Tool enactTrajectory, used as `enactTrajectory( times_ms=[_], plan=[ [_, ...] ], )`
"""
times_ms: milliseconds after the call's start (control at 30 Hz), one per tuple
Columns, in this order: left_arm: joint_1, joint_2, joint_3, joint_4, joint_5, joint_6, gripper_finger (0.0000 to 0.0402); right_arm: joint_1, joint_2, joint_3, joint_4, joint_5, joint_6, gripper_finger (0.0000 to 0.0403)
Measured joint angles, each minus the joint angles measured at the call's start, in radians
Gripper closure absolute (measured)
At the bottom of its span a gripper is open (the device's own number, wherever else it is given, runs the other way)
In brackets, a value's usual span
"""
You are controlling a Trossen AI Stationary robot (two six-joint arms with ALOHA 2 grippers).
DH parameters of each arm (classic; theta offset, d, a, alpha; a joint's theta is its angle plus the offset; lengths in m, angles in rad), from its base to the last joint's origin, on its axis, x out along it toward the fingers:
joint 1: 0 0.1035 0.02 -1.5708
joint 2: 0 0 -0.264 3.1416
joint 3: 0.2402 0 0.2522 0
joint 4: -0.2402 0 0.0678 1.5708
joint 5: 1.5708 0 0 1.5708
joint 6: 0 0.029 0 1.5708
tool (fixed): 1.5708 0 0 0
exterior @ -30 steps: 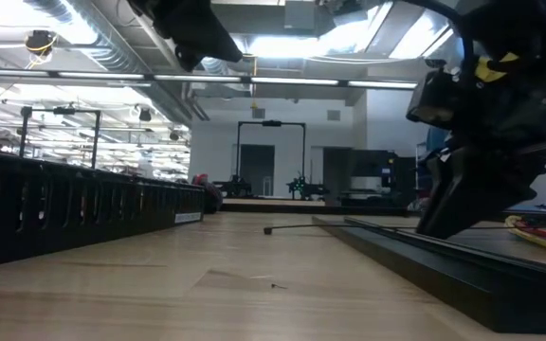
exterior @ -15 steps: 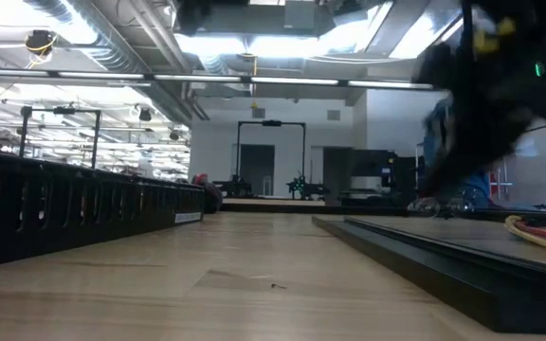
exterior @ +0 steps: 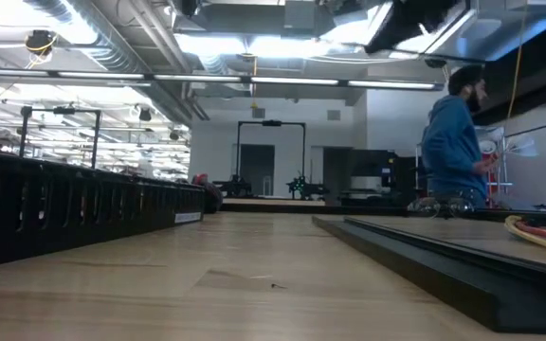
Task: Ziptie cables
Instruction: Insert the black zip tie
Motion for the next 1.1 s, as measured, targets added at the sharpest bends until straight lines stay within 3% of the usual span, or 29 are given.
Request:
enactTrajectory(
  times_ms=[267,433,700,1100],
  plan=[
    [0.070,0.096,-0.001,0.182,-0.005,-0.140,0.0275,-0.098,0.008,0.094,0.102,0.015,-0.134,0.0402],
    [0.087,0.194,-0.001,0.380,-0.041,-0.218,0.0237,-0.114,0.012,0.095,0.186,0.025,-0.168,0.0402],
    [0.088,0.324,-0.001,0.700,-0.121,-0.303,0.0245,-0.112,0.061,0.095,0.227,0.052,-0.198,0.0403],
    [0.116,0.348,-0.001,0.677,-0.286,-0.312,0.0265,-0.112,0.075,0.095,0.232,0.093,-0.292,0.0403]
  ],
)
